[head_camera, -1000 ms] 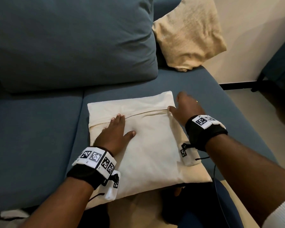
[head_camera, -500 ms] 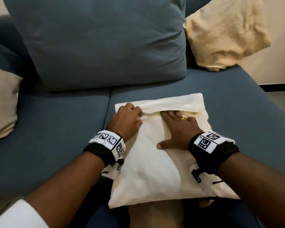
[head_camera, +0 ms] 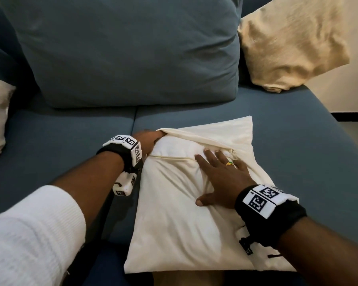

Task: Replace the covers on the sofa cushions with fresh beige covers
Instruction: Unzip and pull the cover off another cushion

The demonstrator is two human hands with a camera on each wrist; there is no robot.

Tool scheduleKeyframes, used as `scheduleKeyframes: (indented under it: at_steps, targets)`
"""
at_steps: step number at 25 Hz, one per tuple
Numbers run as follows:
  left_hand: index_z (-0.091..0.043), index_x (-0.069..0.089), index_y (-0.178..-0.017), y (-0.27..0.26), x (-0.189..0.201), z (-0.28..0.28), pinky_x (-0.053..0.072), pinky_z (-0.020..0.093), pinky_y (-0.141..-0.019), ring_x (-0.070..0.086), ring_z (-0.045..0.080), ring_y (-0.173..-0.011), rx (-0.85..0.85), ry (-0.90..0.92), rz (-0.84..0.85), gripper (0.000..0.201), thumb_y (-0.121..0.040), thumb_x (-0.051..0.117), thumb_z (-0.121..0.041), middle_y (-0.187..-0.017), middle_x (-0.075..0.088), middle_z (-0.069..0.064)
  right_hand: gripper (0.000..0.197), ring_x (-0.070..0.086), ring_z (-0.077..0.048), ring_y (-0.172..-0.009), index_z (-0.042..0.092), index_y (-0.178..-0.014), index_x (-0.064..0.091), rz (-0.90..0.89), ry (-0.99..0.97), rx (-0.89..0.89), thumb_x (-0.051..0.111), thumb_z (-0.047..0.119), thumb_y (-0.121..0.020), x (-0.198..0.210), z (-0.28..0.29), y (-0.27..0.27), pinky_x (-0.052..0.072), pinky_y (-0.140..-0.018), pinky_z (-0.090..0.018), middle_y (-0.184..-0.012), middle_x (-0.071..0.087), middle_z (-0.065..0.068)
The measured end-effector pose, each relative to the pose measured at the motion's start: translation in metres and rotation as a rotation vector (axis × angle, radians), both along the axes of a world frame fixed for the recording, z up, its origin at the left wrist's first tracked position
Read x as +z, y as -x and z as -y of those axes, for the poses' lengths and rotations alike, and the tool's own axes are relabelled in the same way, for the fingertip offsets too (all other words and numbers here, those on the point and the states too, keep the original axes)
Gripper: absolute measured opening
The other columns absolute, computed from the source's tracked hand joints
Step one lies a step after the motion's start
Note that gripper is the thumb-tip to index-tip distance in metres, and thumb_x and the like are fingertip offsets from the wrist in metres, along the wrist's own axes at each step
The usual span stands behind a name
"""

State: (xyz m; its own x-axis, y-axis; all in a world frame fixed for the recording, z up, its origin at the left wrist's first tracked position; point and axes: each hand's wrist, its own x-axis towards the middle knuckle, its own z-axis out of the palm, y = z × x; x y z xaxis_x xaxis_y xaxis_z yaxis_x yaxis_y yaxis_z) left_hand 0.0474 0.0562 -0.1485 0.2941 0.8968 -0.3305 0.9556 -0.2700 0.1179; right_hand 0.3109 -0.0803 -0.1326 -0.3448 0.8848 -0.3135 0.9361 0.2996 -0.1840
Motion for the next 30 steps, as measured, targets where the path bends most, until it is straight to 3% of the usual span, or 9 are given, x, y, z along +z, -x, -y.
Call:
scheduleKeyframes:
  at_steps: [3, 6, 12, 16, 18, 20, 23, 27, 30]
  targets:
    - [-0.022, 0.051, -0.144, -0.003, -0.007, 0.000, 0.041, 0.031, -0.106, 0.053, 0.028, -0.130, 0.063, 0.001, 0.271, 0.056, -0.095, 0.042, 0.003, -0.142, 0.056, 0.007, 0.126, -0.017, -0.018, -0.152, 0.040, -0.154, -0.017, -0.023, -0.020, 0.006, 0.070, 0.073, -0.069, -0.002, 0.002, -0.002, 0.002, -0.120, -0.053, -0.163, -0.024, 0.010]
    - [-0.014, 0.070, -0.121, -0.001, 0.023, 0.016, 0.049, 0.018, -0.091, 0.064, 0.017, -0.111, 0.205, 0.128, 0.814, 0.055, -0.083, 0.050, 0.019, -0.118, 0.070, 0.005, 0.136, -0.021, -0.016, -0.151, 0.041, -0.149, -0.029, -0.085, -0.058, -0.043, 0.075, 0.068, -0.066, 0.003, 0.001, -0.010, 0.005, -0.120, -0.048, -0.159, -0.034, 0.013]
    - [-0.010, 0.075, -0.111, 0.015, 0.119, 0.086, 0.054, 0.023, -0.089, 0.067, 0.016, -0.108, 0.242, 0.168, 1.493, 0.071, -0.060, 0.040, 0.024, -0.114, 0.073, 0.007, 0.152, -0.023, -0.024, -0.150, 0.039, -0.146, -0.036, -0.150, -0.244, -0.006, 0.088, 0.052, -0.059, 0.062, -0.009, -0.001, 0.017, -0.122, -0.047, -0.157, -0.039, 0.010]
    - [-0.016, 0.069, -0.123, 0.011, 0.145, 0.140, 0.056, 0.027, -0.084, 0.066, 0.018, -0.112, 0.170, 0.195, 1.861, 0.064, -0.068, 0.063, 0.016, -0.123, 0.069, 0.006, 0.096, -0.006, -0.026, -0.154, 0.040, -0.156, 0.002, -0.269, -0.326, -0.080, 0.054, 0.006, -0.083, 0.122, -0.005, 0.020, 0.029, -0.116, -0.053, -0.165, -0.020, 0.005]
    - [-0.018, 0.067, -0.127, -0.004, 0.142, 0.169, 0.056, 0.029, -0.088, 0.063, 0.019, -0.118, 0.091, 0.256, 1.906, 0.067, -0.064, 0.078, 0.001, -0.129, 0.066, 0.006, 0.062, 0.032, -0.029, -0.146, 0.034, -0.141, 0.051, -0.544, -0.311, -0.175, 0.043, 0.014, -0.083, 0.141, 0.011, 0.025, 0.038, -0.111, -0.052, -0.161, 0.031, -0.004]
    - [-0.018, 0.062, -0.131, -0.021, 0.136, 0.188, 0.054, 0.030, -0.093, 0.059, 0.020, -0.124, 0.105, 0.232, 1.879, 0.069, -0.066, 0.078, 0.000, -0.134, 0.063, 0.006, 0.047, 0.055, -0.017, -0.126, 0.034, -0.129, 0.063, -0.875, -0.303, -0.268, 0.045, 0.043, -0.087, 0.150, 0.039, 0.029, 0.044, -0.107, -0.044, -0.137, 0.061, 0.008]
    - [-0.013, 0.053, -0.139, -0.035, 0.133, 0.207, 0.052, 0.038, -0.101, 0.057, 0.025, -0.128, 0.132, 0.167, 1.806, 0.070, -0.074, 0.071, 0.003, -0.139, 0.060, 0.008, 0.074, 0.043, -0.002, -0.127, 0.041, -0.149, 0.034, -0.794, -0.184, -0.129, 0.062, 0.065, -0.085, 0.159, 0.076, 0.039, 0.037, -0.106, -0.029, -0.144, 0.045, 0.022]
    - [-0.004, 0.058, -0.135, -0.030, 0.136, 0.219, 0.046, 0.048, -0.107, 0.058, 0.025, -0.127, 0.198, -0.006, 1.635, 0.062, -0.076, 0.074, 0.006, -0.136, 0.062, 0.011, 0.070, 0.055, -0.019, -0.124, 0.034, -0.147, 0.041, -0.685, -0.240, -0.181, 0.069, 0.028, -0.083, 0.156, 0.085, 0.041, 0.045, -0.103, -0.037, -0.137, 0.058, 0.006]
    - [-0.024, 0.072, -0.113, -0.024, 0.142, 0.217, 0.053, 0.047, -0.096, 0.064, 0.018, -0.109, 0.212, -0.432, 1.258, 0.045, -0.073, 0.080, -0.005, -0.119, 0.063, 0.005, 0.060, 0.058, -0.029, -0.117, 0.028, -0.140, 0.048, -0.555, -0.327, -0.255, 0.060, 0.015, -0.083, 0.150, 0.093, 0.045, 0.047, -0.095, -0.038, -0.126, 0.065, -0.005]
